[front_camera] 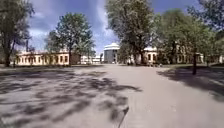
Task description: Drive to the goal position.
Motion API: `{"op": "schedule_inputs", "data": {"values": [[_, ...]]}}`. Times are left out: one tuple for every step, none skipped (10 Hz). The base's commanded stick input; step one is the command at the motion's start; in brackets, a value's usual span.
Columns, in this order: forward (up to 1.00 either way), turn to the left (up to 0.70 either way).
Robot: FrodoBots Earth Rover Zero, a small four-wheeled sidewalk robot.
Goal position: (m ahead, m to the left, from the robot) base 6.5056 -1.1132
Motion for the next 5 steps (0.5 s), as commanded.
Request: {"op": "schedule_inputs", "data": {"values": [[0.7, 0.06], [0.7, 0.06], [0.7, 0.06], [0.7, 0.06], [0.7, 0.06]]}}
